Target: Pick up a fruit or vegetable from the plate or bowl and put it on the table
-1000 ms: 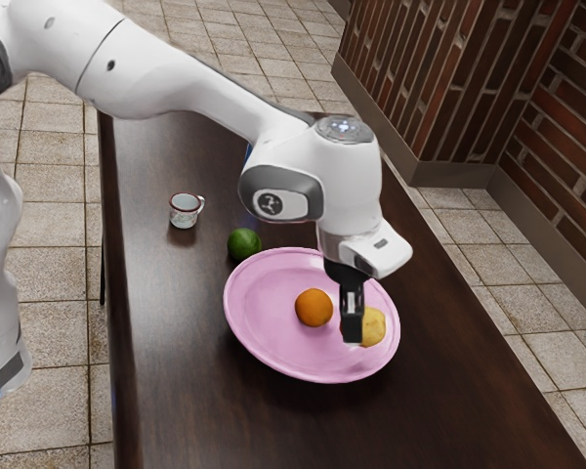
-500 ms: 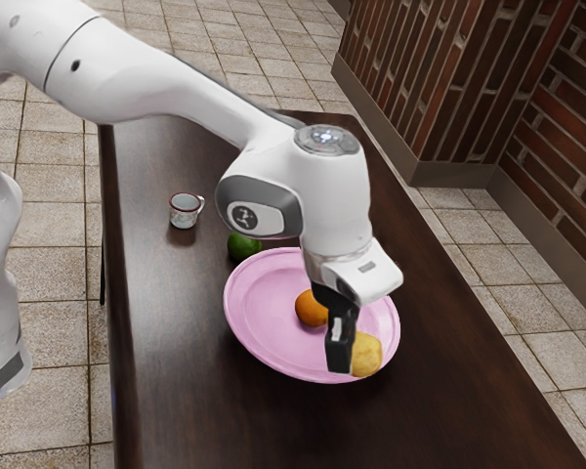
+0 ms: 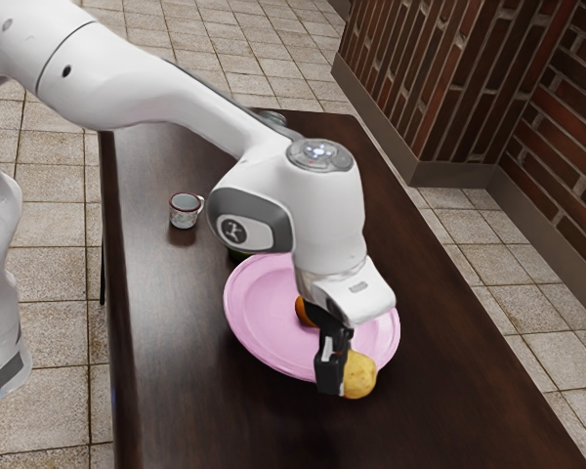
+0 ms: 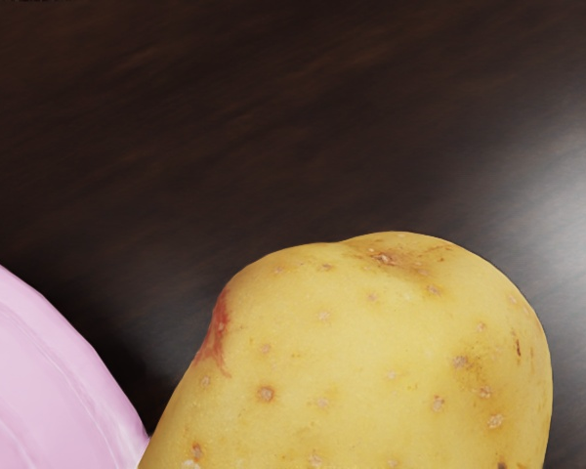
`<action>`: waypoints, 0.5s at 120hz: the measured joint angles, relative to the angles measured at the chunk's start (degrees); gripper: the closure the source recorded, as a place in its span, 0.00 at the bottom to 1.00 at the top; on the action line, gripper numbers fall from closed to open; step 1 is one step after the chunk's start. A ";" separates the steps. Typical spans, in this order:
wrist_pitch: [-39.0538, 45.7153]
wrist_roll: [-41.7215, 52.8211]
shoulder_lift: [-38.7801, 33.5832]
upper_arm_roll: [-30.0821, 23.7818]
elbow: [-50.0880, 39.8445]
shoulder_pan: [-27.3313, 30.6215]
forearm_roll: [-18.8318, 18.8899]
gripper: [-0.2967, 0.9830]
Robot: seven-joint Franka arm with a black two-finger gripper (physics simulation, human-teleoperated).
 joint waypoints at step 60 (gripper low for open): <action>0.07 2.20 -0.14 -0.58 0.08 0.10 -1.01 0.24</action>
